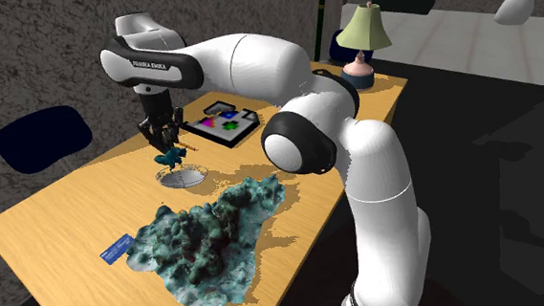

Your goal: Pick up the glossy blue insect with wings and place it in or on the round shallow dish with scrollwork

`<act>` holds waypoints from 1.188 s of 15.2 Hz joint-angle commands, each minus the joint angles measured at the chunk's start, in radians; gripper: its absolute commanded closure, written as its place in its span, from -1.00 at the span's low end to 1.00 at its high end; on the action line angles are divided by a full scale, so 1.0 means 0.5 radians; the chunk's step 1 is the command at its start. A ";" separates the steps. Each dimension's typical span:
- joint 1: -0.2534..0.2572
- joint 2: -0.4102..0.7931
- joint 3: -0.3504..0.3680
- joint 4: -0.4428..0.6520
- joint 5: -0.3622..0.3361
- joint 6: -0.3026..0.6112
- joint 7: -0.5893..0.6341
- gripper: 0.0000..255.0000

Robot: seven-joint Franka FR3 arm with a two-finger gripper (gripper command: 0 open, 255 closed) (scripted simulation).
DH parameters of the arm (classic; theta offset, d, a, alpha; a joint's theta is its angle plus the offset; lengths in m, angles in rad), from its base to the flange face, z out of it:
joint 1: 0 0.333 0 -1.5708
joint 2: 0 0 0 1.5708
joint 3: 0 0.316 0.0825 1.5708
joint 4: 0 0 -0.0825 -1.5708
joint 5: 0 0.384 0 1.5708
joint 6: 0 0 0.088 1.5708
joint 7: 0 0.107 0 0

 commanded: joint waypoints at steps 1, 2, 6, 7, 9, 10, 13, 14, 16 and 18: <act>0.003 -0.015 0.000 -0.078 -0.001 0.064 -0.006 1.00; 0.004 -0.020 0.000 -0.112 -0.001 0.094 -0.008 1.00; 0.008 -0.032 0.000 -0.239 -0.001 0.207 -0.018 1.00; 0.009 -0.034 0.000 -0.257 0.000 0.223 -0.019 1.00; 0.009 -0.033 0.000 -0.255 0.000 0.223 -0.019 1.00; 0.009 -0.033 0.000 -0.255 0.000 0.223 -0.019 1.00; 0.009 -0.033 0.000 -0.255 0.000 0.223 -0.019 1.00; 0.009 -0.033 0.000 -0.255 0.000 0.223 -0.019 1.00; 0.009 -0.033 0.000 -0.255 0.000 0.223 -0.019 -1.00; 0.009 -0.033 0.000 -0.255 0.000 0.223 -0.019 -1.00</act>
